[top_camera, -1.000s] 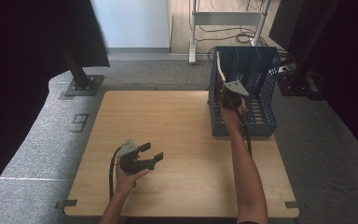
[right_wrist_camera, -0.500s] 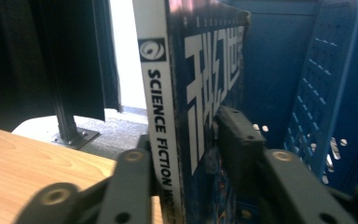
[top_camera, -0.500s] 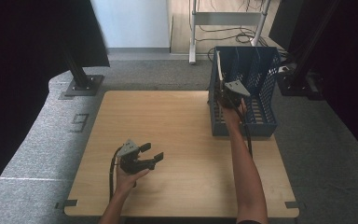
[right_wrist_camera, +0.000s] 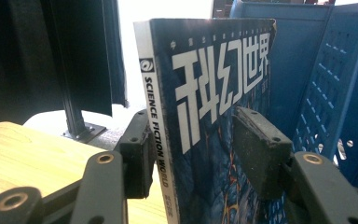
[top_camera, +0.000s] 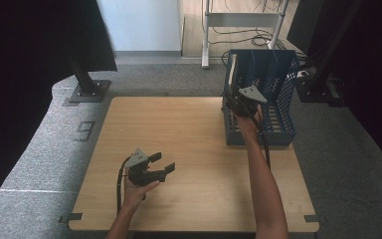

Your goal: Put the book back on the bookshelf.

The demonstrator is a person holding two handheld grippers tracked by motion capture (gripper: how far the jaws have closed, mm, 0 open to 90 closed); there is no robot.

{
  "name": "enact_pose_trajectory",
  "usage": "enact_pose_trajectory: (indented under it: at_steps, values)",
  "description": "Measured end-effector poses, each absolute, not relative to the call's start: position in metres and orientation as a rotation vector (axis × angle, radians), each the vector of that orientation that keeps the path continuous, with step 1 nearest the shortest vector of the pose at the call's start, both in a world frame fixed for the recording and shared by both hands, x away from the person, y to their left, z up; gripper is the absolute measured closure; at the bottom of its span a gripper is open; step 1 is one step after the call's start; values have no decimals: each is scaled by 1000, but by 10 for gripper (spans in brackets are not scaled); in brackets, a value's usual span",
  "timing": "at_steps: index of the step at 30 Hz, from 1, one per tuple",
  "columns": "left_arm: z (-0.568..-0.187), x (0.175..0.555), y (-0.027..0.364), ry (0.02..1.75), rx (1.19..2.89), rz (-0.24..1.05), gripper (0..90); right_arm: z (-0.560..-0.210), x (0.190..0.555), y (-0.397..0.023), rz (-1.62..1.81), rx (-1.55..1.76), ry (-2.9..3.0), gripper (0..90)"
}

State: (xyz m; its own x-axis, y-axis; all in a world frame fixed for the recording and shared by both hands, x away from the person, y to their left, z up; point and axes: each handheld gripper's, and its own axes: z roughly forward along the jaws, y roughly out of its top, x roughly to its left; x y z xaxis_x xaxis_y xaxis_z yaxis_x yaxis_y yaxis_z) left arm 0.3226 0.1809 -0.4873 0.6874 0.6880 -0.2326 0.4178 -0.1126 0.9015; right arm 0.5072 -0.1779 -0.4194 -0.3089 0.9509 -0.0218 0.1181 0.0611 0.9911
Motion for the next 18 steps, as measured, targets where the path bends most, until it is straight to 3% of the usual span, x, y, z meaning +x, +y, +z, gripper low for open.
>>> enact_pose_trajectory:
  at_steps: [18]
  values:
    - [-482, 319, 180, 880, 1738, 307, 226, -416, 478, -184, 1394, 1092, 1582, 466]
